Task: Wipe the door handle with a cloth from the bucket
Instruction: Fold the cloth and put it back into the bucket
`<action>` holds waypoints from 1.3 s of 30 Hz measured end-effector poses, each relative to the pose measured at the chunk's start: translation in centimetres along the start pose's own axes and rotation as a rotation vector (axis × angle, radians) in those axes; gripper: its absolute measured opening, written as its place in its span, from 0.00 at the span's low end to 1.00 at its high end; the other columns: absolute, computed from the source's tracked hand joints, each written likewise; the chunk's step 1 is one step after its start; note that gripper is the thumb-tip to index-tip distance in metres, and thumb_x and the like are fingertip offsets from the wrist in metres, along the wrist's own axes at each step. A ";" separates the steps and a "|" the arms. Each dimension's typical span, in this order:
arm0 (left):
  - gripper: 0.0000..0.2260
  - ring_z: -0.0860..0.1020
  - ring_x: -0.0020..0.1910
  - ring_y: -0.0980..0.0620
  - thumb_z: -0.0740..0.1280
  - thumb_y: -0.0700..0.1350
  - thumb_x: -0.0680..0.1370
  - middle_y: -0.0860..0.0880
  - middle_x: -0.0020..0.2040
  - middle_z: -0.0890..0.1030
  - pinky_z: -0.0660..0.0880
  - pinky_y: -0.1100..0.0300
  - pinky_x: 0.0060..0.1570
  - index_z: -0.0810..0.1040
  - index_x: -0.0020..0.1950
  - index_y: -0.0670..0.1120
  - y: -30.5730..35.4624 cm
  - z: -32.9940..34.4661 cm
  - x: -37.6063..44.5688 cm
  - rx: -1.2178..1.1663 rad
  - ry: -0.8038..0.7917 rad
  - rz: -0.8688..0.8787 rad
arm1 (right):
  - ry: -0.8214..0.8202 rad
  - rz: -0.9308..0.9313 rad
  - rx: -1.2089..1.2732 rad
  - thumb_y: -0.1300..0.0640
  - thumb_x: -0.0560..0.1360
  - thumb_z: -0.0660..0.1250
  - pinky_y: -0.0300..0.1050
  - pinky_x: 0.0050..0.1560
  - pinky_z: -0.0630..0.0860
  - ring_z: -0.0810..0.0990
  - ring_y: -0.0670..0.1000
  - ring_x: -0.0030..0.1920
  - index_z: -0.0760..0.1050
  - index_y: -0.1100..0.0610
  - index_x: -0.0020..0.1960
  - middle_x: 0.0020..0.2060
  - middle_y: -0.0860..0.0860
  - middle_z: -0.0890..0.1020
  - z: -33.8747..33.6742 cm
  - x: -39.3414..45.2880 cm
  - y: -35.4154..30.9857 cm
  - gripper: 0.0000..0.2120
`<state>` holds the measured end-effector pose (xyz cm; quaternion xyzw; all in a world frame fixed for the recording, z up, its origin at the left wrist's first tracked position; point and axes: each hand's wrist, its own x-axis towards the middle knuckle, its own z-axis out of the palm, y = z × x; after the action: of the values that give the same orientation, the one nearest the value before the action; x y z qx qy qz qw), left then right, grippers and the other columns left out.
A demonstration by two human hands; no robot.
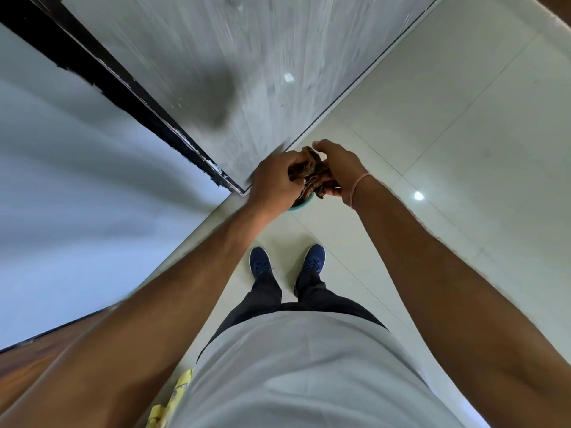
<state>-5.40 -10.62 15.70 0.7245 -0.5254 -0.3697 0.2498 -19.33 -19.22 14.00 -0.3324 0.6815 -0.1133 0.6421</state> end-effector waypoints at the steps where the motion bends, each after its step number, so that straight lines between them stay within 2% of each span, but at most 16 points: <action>1: 0.19 0.85 0.60 0.53 0.74 0.36 0.77 0.49 0.61 0.88 0.79 0.61 0.66 0.85 0.67 0.47 0.1 -0.1 -0.1 -0.008 -0.016 0.006 | -0.013 -0.003 -0.027 0.38 0.71 0.74 0.50 0.49 0.84 0.86 0.55 0.43 0.84 0.58 0.53 0.45 0.56 0.88 0.1 0.3 -0.1 0.24; 3: 0.17 0.84 0.57 0.57 0.75 0.36 0.77 0.51 0.59 0.88 0.79 0.62 0.65 0.86 0.65 0.46 0.1 -0.3 0.0 -0.067 -0.025 -0.018 | 0.003 -0.017 -0.069 0.39 0.66 0.79 0.54 0.52 0.87 0.89 0.57 0.47 0.84 0.60 0.55 0.48 0.58 0.89 0.5 1.0 0.0 0.28; 6: 0.14 0.85 0.52 0.59 0.73 0.39 0.76 0.55 0.52 0.87 0.83 0.59 0.61 0.87 0.60 0.47 -0.9 -0.2 0.4 -0.190 0.030 -0.130 | 0.041 -0.033 -0.056 0.51 0.70 0.80 0.59 0.51 0.88 0.89 0.58 0.45 0.82 0.63 0.55 0.49 0.61 0.88 1.0 2.3 -0.2 0.20; 9: 0.14 0.84 0.56 0.54 0.70 0.42 0.77 0.53 0.53 0.85 0.83 0.60 0.57 0.85 0.62 0.47 -2.9 0.7 1.1 -0.241 0.099 -0.228 | 0.020 -0.008 -0.044 0.56 0.73 0.77 0.53 0.45 0.87 0.87 0.57 0.44 0.81 0.62 0.55 0.48 0.60 0.87 1.3 4.1 0.4 0.14; 11: 0.16 0.84 0.57 0.54 0.67 0.45 0.76 0.51 0.56 0.86 0.81 0.63 0.56 0.85 0.61 0.46 -4.5 1.9 2.1 -0.252 0.144 -0.284 | 0.027 0.016 -0.052 0.58 0.73 0.77 0.53 0.47 0.87 0.88 0.59 0.46 0.80 0.60 0.50 0.50 0.61 0.87 1.6 6.2 1.4 0.09; 14: 0.21 0.83 0.61 0.52 0.62 0.46 0.72 0.48 0.61 0.87 0.74 0.68 0.59 0.86 0.61 0.45 -7.7 4.3 3.8 -0.219 0.163 -0.333 | 0.080 -0.013 -0.171 0.58 0.70 0.79 0.63 0.50 0.87 0.88 0.64 0.48 0.79 0.56 0.40 0.45 0.60 0.86 2.1 10.6 3.9 0.09; 16: 0.18 0.82 0.63 0.52 0.65 0.44 0.76 0.47 0.63 0.86 0.69 0.79 0.55 0.85 0.63 0.44 -10.7 6.4 5.5 -0.181 0.130 -0.353 | 0.109 -0.050 -0.317 0.54 0.70 0.79 0.61 0.48 0.88 0.88 0.62 0.45 0.79 0.51 0.39 0.44 0.58 0.86 2.8 14.5 6.0 0.09; 17: 0.16 0.82 0.64 0.52 0.67 0.41 0.78 0.46 0.64 0.86 0.67 0.81 0.53 0.85 0.64 0.43 -12.5 7.8 6.5 -0.158 0.122 -0.361 | 0.115 -0.064 -0.364 0.52 0.70 0.79 0.60 0.47 0.88 0.88 0.61 0.44 0.79 0.50 0.40 0.44 0.58 0.87 3.3 16.8 7.3 0.08; 19: 0.15 0.81 0.64 0.52 0.68 0.38 0.79 0.46 0.65 0.85 0.67 0.79 0.52 0.84 0.66 0.43 -16.1 10.6 8.1 -0.137 0.114 -0.357 | 0.133 -0.091 -0.414 0.50 0.69 0.77 0.57 0.47 0.88 0.88 0.60 0.45 0.81 0.51 0.43 0.44 0.57 0.87 4.2 21.3 9.7 0.07; 21: 0.15 0.80 0.66 0.51 0.68 0.38 0.80 0.47 0.66 0.84 0.67 0.75 0.53 0.83 0.66 0.43 -20.3 13.8 10.1 -0.136 0.107 -0.362 | 0.148 -0.098 -0.406 0.49 0.69 0.76 0.52 0.46 0.87 0.87 0.59 0.47 0.84 0.54 0.51 0.46 0.56 0.86 5.3 26.6 12.3 0.14; 24: 0.16 0.78 0.69 0.50 0.69 0.40 0.80 0.47 0.68 0.83 0.69 0.66 0.64 0.81 0.69 0.43 -26.6 18.2 12.8 -0.099 0.095 -0.355 | 0.145 -0.105 -0.446 0.49 0.72 0.75 0.42 0.40 0.82 0.85 0.55 0.49 0.83 0.55 0.60 0.50 0.54 0.85 7.2 33.8 15.9 0.18; 27: 0.21 0.75 0.74 0.49 0.69 0.40 0.80 0.47 0.73 0.79 0.72 0.54 0.75 0.77 0.74 0.44 -32.6 22.1 15.2 -0.053 0.069 -0.347 | 0.143 -0.127 -0.542 0.48 0.73 0.73 0.51 0.50 0.86 0.85 0.56 0.51 0.83 0.52 0.61 0.52 0.54 0.85 9.6 41.2 19.3 0.18; 29: 0.24 0.71 0.79 0.47 0.69 0.41 0.81 0.46 0.78 0.75 0.70 0.50 0.77 0.74 0.77 0.43 -35.5 23.8 16.4 -0.001 0.035 -0.332 | 0.128 -0.139 -0.618 0.49 0.73 0.72 0.52 0.52 0.86 0.86 0.57 0.49 0.83 0.53 0.59 0.50 0.54 0.85 11.2 44.7 20.8 0.16; 33: 0.27 0.69 0.79 0.42 0.70 0.43 0.79 0.43 0.79 0.71 0.72 0.45 0.75 0.70 0.78 0.42 -39.7 26.2 18.7 0.119 -0.002 -0.366 | 0.072 -0.096 -0.707 0.52 0.72 0.72 0.44 0.46 0.80 0.85 0.56 0.49 0.83 0.54 0.58 0.51 0.55 0.86 14.7 50.8 23.4 0.16; 35: 0.26 0.68 0.79 0.40 0.70 0.44 0.79 0.41 0.79 0.70 0.72 0.44 0.76 0.70 0.76 0.41 -40.9 27.0 19.4 0.119 0.031 -0.389 | 0.046 -0.063 -0.739 0.51 0.74 0.73 0.42 0.48 0.76 0.85 0.56 0.54 0.82 0.56 0.64 0.55 0.55 0.86 16.4 53.3 24.4 0.20; 39: 0.26 0.64 0.82 0.41 0.69 0.42 0.79 0.41 0.81 0.67 0.69 0.45 0.78 0.70 0.76 0.42 -42.2 28.0 19.7 0.075 0.038 -0.417 | 0.003 -0.023 -0.749 0.51 0.80 0.71 0.41 0.52 0.76 0.84 0.57 0.63 0.76 0.61 0.71 0.63 0.57 0.84 18.1 57.2 26.2 0.24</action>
<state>0.01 -14.89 -38.25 0.8330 -0.3728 -0.3800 0.1507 -7.61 -28.79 -49.72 -0.5517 0.6728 0.1361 0.4738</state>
